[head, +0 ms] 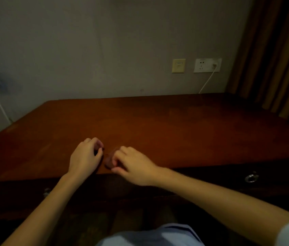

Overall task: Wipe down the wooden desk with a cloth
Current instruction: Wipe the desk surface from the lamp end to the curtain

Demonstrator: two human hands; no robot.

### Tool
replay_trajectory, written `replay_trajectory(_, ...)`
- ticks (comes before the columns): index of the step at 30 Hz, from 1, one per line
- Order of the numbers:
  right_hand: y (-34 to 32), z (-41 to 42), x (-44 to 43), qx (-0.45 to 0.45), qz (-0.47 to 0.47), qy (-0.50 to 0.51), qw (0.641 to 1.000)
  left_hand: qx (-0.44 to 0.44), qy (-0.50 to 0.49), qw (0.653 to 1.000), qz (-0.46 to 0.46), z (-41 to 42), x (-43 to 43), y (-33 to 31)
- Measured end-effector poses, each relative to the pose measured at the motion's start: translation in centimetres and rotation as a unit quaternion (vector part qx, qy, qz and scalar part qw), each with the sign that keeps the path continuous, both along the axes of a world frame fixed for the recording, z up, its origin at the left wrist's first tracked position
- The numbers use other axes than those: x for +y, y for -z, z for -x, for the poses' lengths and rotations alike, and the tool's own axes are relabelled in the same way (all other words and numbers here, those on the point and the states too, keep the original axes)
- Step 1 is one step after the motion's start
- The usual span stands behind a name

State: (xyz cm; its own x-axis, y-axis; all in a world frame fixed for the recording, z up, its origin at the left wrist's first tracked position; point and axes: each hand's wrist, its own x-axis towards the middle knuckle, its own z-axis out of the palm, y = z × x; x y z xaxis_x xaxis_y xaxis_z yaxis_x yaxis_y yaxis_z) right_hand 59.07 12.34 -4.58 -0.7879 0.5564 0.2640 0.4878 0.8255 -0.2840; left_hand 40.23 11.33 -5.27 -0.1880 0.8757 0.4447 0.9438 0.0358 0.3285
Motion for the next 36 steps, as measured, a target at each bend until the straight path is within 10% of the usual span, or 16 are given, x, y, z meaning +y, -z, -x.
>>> replay_trajectory(8, -0.6, -10.4, 14.8, 0.01, 0.07, 0.417, 0.906, 0.007, -0.005, 1.0, -0.015, 0.3, 0.3, 0.6)
replay_trajectory(16, -0.2, -0.5, 0.6, -0.038, -0.05, -0.015, 0.998, 0.018, 0.014, 1.0, 0.012, -1.0, 2.7, -0.3)
replay_trajectory(20, 0.1, -10.8, 3.5, 0.009, 0.011, 0.136, 0.991, 0.038, 0.089, 0.995, 0.02, -4.8, 6.2, -1.1)
replay_trajectory(26, 1.2, -36.8, 8.7, 0.014, -0.001, 0.612, 0.791, 0.05, 0.184, 0.981, 0.044, -11.7, 11.7, -1.7)
replay_trajectory(31, -0.2, -45.1, 10.7, 0.033, 0.046, 0.778, 0.625, 0.054, 0.225, 0.971, 0.06, -16.2, 14.8, -1.5)
replay_trajectory(36, -1.1, -30.3, 12.7, -0.004, 0.016, 0.565, 0.825, 0.044, 0.248, 0.967, 0.045, -18.4, 17.1, -1.5)
